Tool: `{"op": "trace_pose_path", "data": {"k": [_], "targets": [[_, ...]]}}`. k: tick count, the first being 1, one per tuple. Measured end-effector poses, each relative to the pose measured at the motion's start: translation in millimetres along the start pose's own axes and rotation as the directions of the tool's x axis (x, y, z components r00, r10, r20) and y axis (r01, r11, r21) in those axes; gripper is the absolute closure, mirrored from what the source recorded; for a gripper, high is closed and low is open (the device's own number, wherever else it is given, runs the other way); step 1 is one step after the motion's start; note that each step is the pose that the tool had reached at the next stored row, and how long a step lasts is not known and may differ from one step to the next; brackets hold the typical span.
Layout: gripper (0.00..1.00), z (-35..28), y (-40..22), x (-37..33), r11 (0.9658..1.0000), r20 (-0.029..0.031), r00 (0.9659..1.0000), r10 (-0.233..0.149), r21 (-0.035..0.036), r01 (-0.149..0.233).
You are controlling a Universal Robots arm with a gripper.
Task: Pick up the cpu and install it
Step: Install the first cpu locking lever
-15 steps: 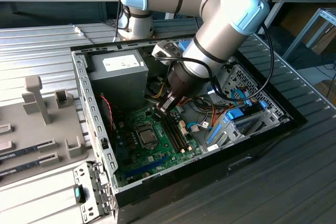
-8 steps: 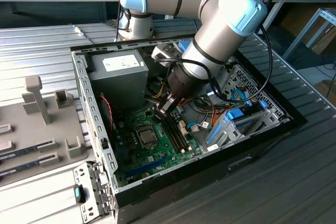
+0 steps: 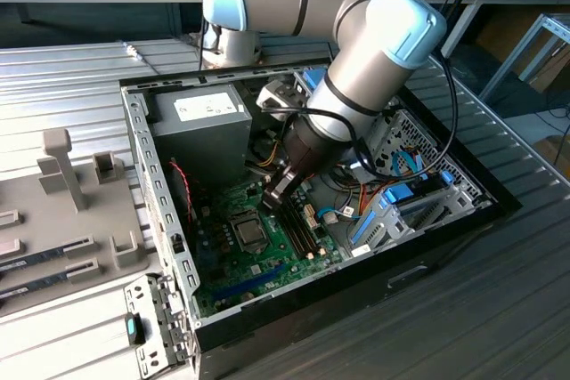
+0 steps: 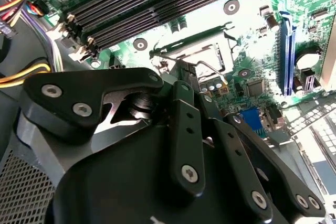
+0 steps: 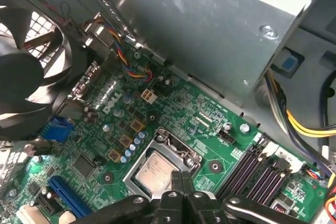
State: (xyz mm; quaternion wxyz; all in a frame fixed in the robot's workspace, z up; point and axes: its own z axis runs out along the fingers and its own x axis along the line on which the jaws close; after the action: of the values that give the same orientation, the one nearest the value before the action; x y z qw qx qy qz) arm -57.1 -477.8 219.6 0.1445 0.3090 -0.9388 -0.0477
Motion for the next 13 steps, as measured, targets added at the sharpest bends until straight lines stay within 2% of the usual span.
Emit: {"op": "trace_pose_path", "data": {"k": [2, 3, 4, 7, 13], "targets": [[0.89, 1.0, -0.4, 0.0, 1.0, -0.0053, 1.0, 0.003, 0.007, -0.003], [0.89, 1.8, -0.8, -0.1, 0.9999, -0.0098, 0.9999, 0.005, 0.0134, -0.005], [0.89, 3.0, -1.4, -0.1, 0.9997, -0.0167, 0.9998, 0.009, 0.0227, -0.009], [0.89, 5.9, -2.2, -0.7, 0.9993, -0.0248, 0.9996, 0.014, 0.0339, -0.013], [0.89, 15.9, -4.9, -4.3, 0.9991, -0.0285, 0.9995, 0.016, 0.039, -0.015]]}}
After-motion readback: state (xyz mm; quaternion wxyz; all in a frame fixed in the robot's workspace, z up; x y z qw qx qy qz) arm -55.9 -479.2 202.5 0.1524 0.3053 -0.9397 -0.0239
